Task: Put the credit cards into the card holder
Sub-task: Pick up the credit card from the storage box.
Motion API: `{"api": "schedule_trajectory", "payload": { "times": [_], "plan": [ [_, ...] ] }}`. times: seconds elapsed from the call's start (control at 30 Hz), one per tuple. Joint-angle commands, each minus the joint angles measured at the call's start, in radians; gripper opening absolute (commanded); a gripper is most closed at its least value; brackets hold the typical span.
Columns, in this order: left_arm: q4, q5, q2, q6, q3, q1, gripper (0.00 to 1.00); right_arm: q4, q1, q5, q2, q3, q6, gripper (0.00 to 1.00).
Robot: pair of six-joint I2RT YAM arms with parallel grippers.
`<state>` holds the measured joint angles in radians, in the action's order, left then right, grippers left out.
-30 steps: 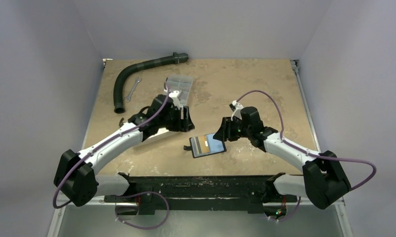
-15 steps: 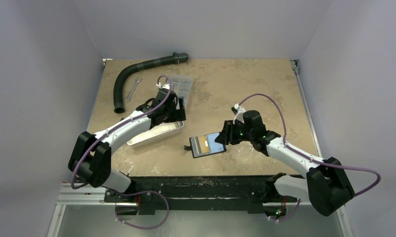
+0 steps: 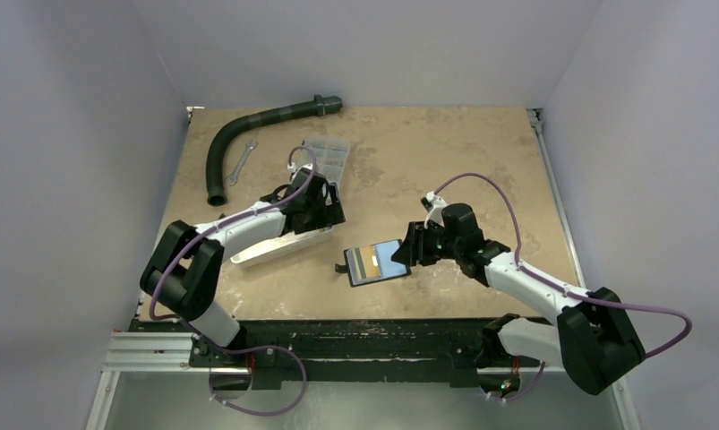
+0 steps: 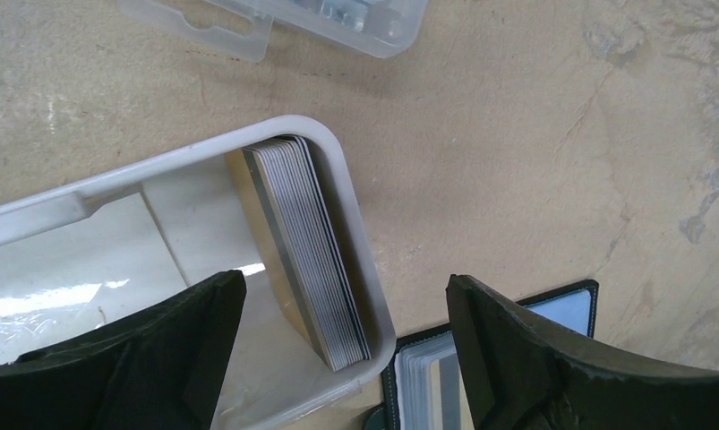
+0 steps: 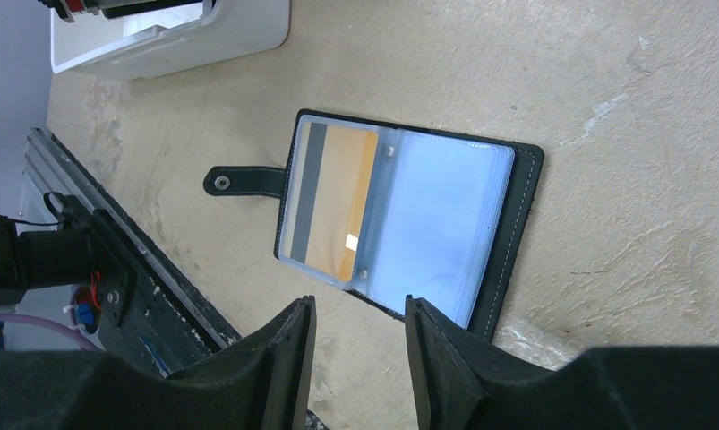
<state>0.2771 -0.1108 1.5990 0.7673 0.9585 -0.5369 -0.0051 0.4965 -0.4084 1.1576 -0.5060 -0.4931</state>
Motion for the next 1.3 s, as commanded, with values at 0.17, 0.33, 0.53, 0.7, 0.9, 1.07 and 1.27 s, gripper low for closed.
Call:
{"api": "schedule_trajectory", "payload": {
  "times": [0.17,0.33,0.53,0.7,0.9,1.07,1.27],
  "plan": [
    [-0.146,0.050,-0.079,0.049,-0.053,0.007,0.76,0.036,-0.002,0.014,-0.017,0.003,0.002,0.49],
    [-0.144,0.043,-0.091,0.038,-0.051,0.008,0.63,0.036,-0.001,0.010,-0.013,0.000,0.004,0.49],
    [-0.142,0.031,-0.106,0.026,-0.052,0.010,0.49,0.032,-0.001,0.010,-0.012,0.000,0.004,0.49],
    [-0.137,0.029,-0.099,0.021,-0.050,0.011,0.35,0.036,-0.001,0.008,-0.007,-0.002,0.004,0.49],
    [-0.114,0.006,-0.121,0.014,-0.047,0.013,0.27,0.037,-0.001,0.006,-0.001,-0.002,0.005,0.49],
    [-0.086,-0.028,-0.156,0.003,-0.044,0.012,0.17,0.039,-0.001,0.005,0.004,-0.005,0.005,0.49],
    [-0.044,-0.043,-0.203,0.000,-0.033,0.012,0.07,0.033,-0.001,0.003,0.005,-0.010,0.005,0.49]
  ]
}}
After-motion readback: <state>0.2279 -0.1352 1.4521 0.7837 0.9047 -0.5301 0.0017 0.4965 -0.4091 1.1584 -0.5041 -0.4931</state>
